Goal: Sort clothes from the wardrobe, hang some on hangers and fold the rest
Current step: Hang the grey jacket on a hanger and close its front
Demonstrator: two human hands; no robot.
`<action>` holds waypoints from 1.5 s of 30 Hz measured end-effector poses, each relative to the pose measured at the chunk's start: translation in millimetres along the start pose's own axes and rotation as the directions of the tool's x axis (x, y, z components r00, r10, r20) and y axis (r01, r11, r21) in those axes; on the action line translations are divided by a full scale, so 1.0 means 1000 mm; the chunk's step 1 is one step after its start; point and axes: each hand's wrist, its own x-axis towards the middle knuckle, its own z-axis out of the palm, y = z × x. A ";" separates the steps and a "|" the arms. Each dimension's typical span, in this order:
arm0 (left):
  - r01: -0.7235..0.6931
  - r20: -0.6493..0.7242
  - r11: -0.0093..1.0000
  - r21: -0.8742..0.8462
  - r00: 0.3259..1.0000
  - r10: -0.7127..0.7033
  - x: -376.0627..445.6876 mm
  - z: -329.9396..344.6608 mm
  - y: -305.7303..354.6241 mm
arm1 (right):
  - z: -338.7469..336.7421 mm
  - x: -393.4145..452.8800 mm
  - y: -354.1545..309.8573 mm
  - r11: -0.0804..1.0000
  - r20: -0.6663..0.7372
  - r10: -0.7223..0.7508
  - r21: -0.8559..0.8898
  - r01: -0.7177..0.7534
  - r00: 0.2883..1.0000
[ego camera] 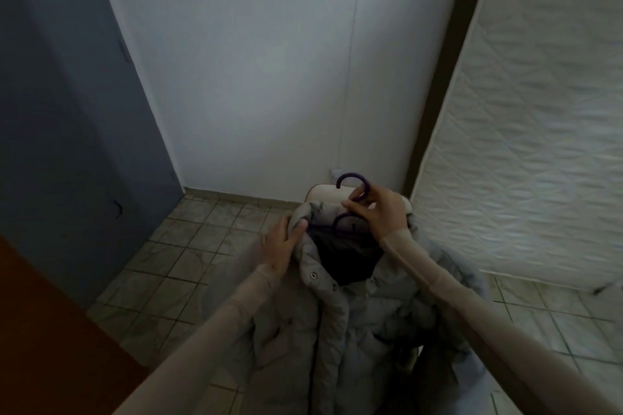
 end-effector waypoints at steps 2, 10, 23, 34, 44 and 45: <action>-0.106 -0.095 0.994 -0.004 0.990 0.105 0.008 0.001 0.008 | -0.005 0.008 -0.003 0.997 -0.071 -0.011 0.073 0.016 0.997; -0.400 -0.275 0.915 -0.057 0.887 0.371 0.066 0.002 0.042 | -0.031 0.083 -0.020 0.976 -0.233 0.042 0.216 0.009 0.972; -0.263 0.188 0.959 0.110 0.953 0.240 0.169 0.052 0.041 | -0.014 0.196 0.030 0.949 -0.208 0.264 0.232 -0.215 0.942; 0.009 0.283 1.000 0.014 0.959 -0.012 0.202 0.107 0.039 | 0.004 0.253 0.123 0.868 -0.069 0.484 0.166 -0.469 0.872; 0.075 0.469 0.992 0.101 0.876 -0.114 0.227 0.124 0.005 | 0.030 0.242 0.189 0.655 0.234 0.748 -0.103 -0.749 0.621; 0.057 0.487 0.988 0.146 0.865 -0.122 0.227 0.122 0.007 | 0.033 0.239 0.193 0.655 0.247 0.752 -0.180 -0.733 0.611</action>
